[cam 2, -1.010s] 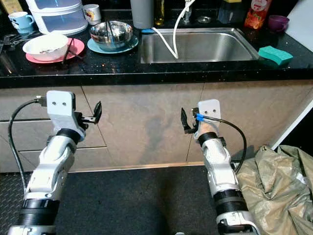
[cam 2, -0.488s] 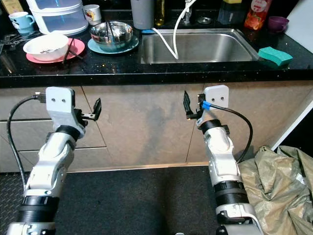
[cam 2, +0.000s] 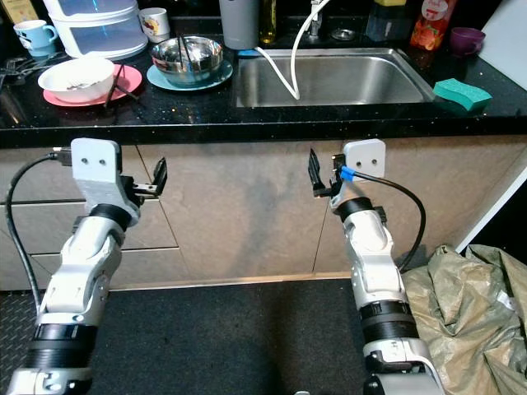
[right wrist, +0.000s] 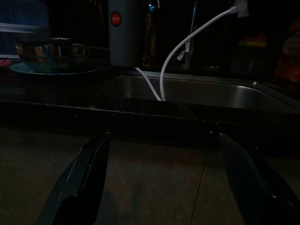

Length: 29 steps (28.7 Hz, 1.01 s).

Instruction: Kitchen organization

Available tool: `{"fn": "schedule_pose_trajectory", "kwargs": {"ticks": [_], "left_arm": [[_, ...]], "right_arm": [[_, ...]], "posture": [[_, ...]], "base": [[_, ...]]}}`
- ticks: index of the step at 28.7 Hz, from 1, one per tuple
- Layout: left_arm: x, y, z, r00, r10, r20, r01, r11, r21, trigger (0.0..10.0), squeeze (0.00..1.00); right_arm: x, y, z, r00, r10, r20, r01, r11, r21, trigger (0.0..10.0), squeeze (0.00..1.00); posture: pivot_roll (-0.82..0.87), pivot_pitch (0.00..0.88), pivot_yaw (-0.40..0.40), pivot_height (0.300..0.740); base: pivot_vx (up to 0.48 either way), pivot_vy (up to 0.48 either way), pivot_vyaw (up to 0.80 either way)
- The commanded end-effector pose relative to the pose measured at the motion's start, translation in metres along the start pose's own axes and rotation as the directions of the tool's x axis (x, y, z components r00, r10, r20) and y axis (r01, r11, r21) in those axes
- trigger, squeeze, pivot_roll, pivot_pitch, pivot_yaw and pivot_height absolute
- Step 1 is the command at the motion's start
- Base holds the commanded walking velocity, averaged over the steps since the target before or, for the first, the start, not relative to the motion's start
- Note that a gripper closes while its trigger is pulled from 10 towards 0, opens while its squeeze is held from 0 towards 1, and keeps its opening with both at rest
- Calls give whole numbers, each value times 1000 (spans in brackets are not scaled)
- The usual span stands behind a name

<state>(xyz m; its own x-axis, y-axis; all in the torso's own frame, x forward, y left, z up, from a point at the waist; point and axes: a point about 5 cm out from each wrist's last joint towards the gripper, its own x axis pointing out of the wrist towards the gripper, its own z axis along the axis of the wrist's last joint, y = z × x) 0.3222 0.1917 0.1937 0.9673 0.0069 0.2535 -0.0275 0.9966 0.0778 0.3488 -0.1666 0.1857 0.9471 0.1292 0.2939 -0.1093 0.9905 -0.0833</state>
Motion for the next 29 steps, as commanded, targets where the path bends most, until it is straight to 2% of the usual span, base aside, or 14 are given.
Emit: {"fn": "schedule_pose_trajectory", "kwargs": {"ticks": [1,22,29], "left_arm": [[0,1,3,1000,3,7,-3,1000,11,10000,0],[0,4,7,1000,11,29,-11,1000,3,10000,0],[0,4,8,999,8,33,-8,1000,0,10000,0]], "right_arm": [[1,-2,1,1000,-4,2,4,1000,-3,10000,0],[3,2,2,1000,14,4,-14,1000,-1,10000,0],[3,2,3,1000,15,5,-15,1000,-1,10000,0]], "posture": [[7,64,-52,740],[8,67,-55,740],[9,67,-55,740]], "base": [[0,0,0],[0,0,0],[258,0,0]]}}
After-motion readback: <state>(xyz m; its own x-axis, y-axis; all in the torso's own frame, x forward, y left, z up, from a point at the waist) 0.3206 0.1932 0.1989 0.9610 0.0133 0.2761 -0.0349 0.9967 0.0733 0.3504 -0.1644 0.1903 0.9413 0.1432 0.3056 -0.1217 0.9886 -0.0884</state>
